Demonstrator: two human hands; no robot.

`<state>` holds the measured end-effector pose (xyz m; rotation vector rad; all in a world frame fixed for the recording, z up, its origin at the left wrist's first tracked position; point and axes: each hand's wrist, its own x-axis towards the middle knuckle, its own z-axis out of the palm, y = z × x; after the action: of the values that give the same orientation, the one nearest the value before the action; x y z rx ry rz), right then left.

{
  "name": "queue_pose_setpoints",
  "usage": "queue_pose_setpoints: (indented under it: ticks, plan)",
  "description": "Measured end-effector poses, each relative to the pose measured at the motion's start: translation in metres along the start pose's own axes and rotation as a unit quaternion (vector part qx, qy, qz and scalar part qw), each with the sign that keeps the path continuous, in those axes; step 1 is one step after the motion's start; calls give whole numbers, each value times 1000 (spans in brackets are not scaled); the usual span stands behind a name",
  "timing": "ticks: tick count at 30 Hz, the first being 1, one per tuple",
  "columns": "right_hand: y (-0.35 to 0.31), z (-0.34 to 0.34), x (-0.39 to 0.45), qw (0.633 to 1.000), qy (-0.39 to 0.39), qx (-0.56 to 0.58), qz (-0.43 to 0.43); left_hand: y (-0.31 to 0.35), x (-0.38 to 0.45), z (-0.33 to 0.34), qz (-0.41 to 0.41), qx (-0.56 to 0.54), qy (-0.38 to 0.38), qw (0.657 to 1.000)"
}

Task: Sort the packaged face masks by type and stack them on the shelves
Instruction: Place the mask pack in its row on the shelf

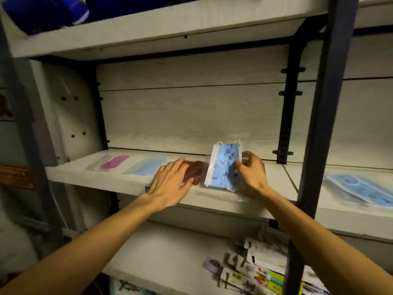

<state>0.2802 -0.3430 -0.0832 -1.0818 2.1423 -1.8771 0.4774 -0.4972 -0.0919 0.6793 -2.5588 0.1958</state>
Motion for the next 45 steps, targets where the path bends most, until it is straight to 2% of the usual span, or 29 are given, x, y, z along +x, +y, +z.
queue_pose_setpoints:
  ticks: [4, 7, 15, 18, 22, 26, 30, 32, 37, 42, 45]
  plan:
    - [2, 9, 22, 986, 41, -160, -34, -10, 34, 15, 32, -22, 16, 999]
    - [6, 12, 30, 957, 55, -279, -50, -4, 61, 25, 62, -44, -15, 997]
    - [22, 10, 38, 900, 83, -426, 44, 21, 104, 47, 140, -45, -63, 987]
    - [22, 12, 41, 881, 105, -456, 69, 21, 107, 55, 165, -52, -76, 982]
    - [14, 6, 37, 858, 134, -494, 35, 10, 106, 47, 168, -82, -93, 978]
    - [1, -4, 15, 868, 97, -486, 23, -1, 96, 31, 179, -96, -92, 975]
    - [-17, -15, -31, 861, 76, -503, -17, 2, 80, 13, 206, -103, -81, 970]
    - [-25, -24, -62, 846, 76, -526, -41, 10, 70, 6, 218, -117, -59, 967]
    - [-35, -70, -137, 811, 120, -572, -25, 54, 44, -4, 254, -192, -2, 948]
    - [-29, -132, -172, 788, 142, -598, 28, 124, 8, -13, 330, -212, -1, 920]
    - [-15, -170, -181, 767, 158, -621, 30, 167, -5, -18, 390, -191, 2, 901]
